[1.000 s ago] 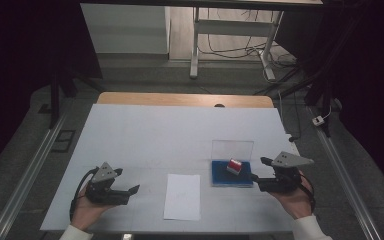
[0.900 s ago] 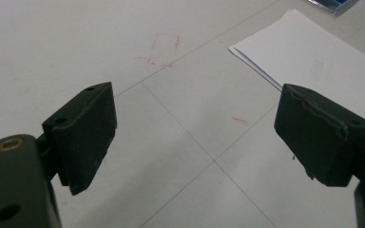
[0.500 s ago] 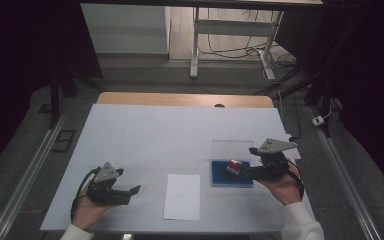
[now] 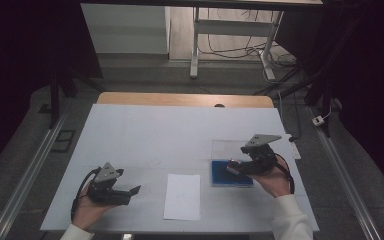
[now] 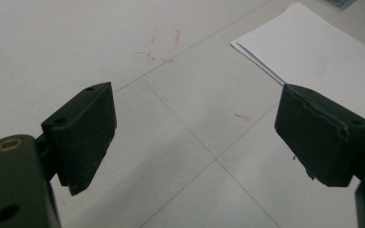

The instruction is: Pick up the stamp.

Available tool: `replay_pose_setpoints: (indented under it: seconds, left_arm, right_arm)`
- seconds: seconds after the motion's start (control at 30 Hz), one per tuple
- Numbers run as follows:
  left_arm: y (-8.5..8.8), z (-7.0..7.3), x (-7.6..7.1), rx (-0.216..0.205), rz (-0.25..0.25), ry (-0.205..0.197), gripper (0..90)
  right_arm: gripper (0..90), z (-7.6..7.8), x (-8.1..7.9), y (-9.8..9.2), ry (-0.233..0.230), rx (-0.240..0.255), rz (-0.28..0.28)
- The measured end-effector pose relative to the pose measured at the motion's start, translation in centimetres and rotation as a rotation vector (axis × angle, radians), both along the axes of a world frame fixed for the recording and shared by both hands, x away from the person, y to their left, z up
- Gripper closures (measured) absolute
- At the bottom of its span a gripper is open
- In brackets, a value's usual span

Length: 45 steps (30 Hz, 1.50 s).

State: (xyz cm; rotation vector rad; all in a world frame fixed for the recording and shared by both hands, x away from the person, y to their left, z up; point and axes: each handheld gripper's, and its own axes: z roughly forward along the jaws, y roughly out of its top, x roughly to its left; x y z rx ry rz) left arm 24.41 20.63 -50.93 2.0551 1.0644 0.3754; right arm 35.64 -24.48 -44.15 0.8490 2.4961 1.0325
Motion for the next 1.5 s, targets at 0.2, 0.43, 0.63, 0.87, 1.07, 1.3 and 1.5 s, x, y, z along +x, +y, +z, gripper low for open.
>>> replay_pose_setpoints:
  seconds: [0.2,0.43,0.63,0.87,1.07,1.3,1.5]
  left_arm:
    - [-0.2,0.1,-0.1,0.007,-0.006,-0.006,14.4]
    - [-0.1,0.1,-0.1,0.008,-0.014,-0.004,14.5]
    - [-0.1,0.1,-0.2,0.012,-0.016,-0.005,14.8]
    - [-0.2,0.0,-0.1,0.016,-0.022,-0.005,15.8]
    - [-0.2,0.0,-0.2,0.02,-0.024,-0.005,15.9]
    - [-0.3,0.2,-0.3,0.03,-0.022,-0.016,16.4]
    - [-0.2,0.2,-0.3,0.032,-0.015,-0.014,16.5]
  right_arm:
    - [33.9,-0.8,0.2,-0.2,0.026,-0.008,0.002]
    - [38.9,-1.5,0.8,0.1,0.045,-0.03,0.018]
    - [45.9,-1.7,0.9,0.0,0.057,-0.03,0.031]
    - [50.2,-2.3,1.1,0.2,0.076,-0.06,0.044]
    - [60.1,-2.4,1.1,0.3,0.073,-0.076,0.051]
    - [68.5,-2.5,0.9,0.5,0.047,-0.105,0.069]
    - [69.9,-2.5,0.7,0.6,0.037,-0.126,0.071]
